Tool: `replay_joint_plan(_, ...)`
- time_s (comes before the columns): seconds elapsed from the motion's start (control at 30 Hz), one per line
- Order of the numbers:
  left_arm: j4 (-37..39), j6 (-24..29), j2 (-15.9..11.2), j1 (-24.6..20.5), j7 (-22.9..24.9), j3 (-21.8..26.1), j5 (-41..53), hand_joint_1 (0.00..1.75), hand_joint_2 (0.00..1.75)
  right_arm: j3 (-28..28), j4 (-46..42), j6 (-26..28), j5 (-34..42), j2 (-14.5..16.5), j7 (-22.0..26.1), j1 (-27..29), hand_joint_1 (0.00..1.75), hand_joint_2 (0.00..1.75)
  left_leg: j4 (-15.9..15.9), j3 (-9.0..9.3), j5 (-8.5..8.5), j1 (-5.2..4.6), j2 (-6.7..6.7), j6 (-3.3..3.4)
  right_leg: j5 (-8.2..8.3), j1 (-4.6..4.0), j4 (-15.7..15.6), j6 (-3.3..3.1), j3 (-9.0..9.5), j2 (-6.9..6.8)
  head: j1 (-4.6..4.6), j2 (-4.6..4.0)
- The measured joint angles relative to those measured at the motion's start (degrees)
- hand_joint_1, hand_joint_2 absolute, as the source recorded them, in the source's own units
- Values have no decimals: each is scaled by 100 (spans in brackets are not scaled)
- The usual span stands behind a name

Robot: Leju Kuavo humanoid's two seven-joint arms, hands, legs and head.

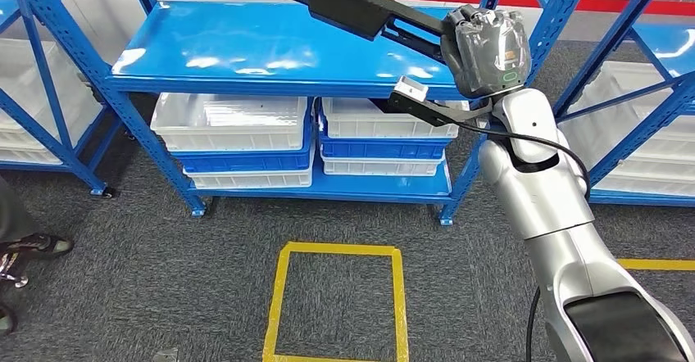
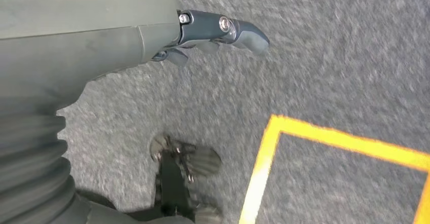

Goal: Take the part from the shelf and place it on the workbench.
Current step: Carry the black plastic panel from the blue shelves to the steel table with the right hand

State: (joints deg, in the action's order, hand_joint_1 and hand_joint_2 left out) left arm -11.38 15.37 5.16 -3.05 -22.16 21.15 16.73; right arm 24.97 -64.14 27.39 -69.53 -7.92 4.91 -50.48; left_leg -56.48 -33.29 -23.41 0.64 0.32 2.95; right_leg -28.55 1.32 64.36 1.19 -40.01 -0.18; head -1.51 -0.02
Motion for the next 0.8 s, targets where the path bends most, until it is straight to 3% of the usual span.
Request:
replay_joint_plan(0.03,-1,5,-1,-1,-2,2,-1,0,175,-1,-1,-1,-5,-10,-2,15,175,175,-3,-103,78,-9,5,9,-216,0,415,-6,-108,0,7,0)
replay_joint_plan(0.07,-1,8,-1,-1,-3,3,-1,0,175,-1,-1,-2,-11,-20,-4,35,175,175,-7,-206,158,-17,7,8,-320,0,777,24,-166,1,10,0)
replay_joint_plan(0.1,-1,8,0,-1,-3,3,-1,0,175,-1,-1,-4,-17,-24,-4,55,175,175,-11,-310,238,-21,8,2,-294,-1,993,82,-150,1,12,0)
replay_joint_plan(0.13,-1,7,2,-1,-3,3,-1,0,175,-1,-1,-5,-21,-27,-5,70,175,175,-15,-410,316,-22,9,-11,-170,-3,1014,149,-40,1,14,0)
replay_joint_plan(0.17,-1,7,5,-2,-3,3,-1,0,175,-1,-3,-6,-24,-29,-5,78,175,175,-21,-505,391,-23,9,-30,-35,-4,827,197,174,1,14,0)
replay_joint_plan(0.2,-1,7,9,-2,-3,3,-1,0,175,-1,-10,-7,-26,-29,-5,74,175,175,-36,-594,460,-31,8,-57,21,-9,452,204,507,0,15,0)
replay_joint_plan(0.27,-1,7,13,-1,-7,4,-1,0,175,-2,-42,-7,-27,-19,-5,52,175,175,-54,-729,605,-55,8,-112,-111,-45,-468,132,1142,9,5,0)
replay_joint_plan(0.3,-1,7,11,3,-10,6,-1,0,175,-2,-56,-9,-27,-19,-5,46,175,175,-45,-769,686,-65,7,-135,-187,-62,-766,91,1302,18,-1,0)
replay_joint_plan(0.37,1,7,7,27,-28,14,0,0,175,-3,-64,-31,-25,-30,-4,70,175,175,5,-821,822,-53,-6,-174,-142,-35,-873,22,1258,27,-25,0)
replay_joint_plan(0.4,1,6,3,47,-43,22,2,0,175,-2,-63,-51,-28,-40,-7,91,175,175,-29,-859,763,-39,-14,-203,-86,-3,-867,-24,1218,21,-29,0)
replay_joint_plan(0.43,2,5,2,68,-59,32,4,0,175,-2,-66,-69,-35,-47,-12,114,175,175,-161,-913,577,-23,-22,-238,-19,26,-859,-82,1174,12,-42,0)
replay_joint_plan(0.47,2,2,2,85,-75,41,7,0,175,-2,-76,-80,-45,-57,-17,131,175,175,-417,-987,286,-5,-27,-278,50,52,-857,-138,1119,5,-54,0)
replay_joint_plan(0.53,2,-15,6,97,-92,51,22,0,175,-3,-116,-87,-76,-76,-44,166,175,175,-1219,-1137,-329,19,-28,-348,186,36,-847,-187,968,1,-71,0)
replay_joint_plan(0.57,2,-27,7,96,-95,52,37,0,175,-5,-144,-87,-98,-89,-67,195,175,175,-1594,-1172,-477,32,-28,-373,246,33,-838,-186,893,1,-73,0)
replay_joint_plan(0.6,2,-43,6,95,-95,53,53,0,175,-12,-176,-91,-122,-104,-98,236,175,175,-1821,-1135,-494,49,-28,-389,300,33,-827,-174,821,1,-73,0)
replay_joint_plan(0.63,2,-60,6,94,-94,53,69,0,175,-25,-216,-99,-149,-125,-132,280,175,175,-1844,-1009,-407,68,-28,-397,348,35,-817,-156,752,2,-73,0)
replay_joint_plan(0.7,2,-89,6,89,-89,53,104,0,175,-74,-328,-135,-201,-179,-189,348,175,175,-1276,-485,-206,100,-36,-390,436,41,-801,-107,635,7,-74,0)
replay_joint_plan(0.77,1,-100,5,74,-87,53,132,0,175,-141,-453,-177,-233,-240,-219,363,175,175,-496,50,-265,87,-63,-355,522,29,-800,-29,550,8,-67,0)
replay_joint_plan(0.8,1,-100,5,65,-91,52,144,0,175,-171,-509,-191,-235,-269,-226,364,175,175,-261,182,-337,66,-75,-331,563,23,-810,14,523,6,-61,0)
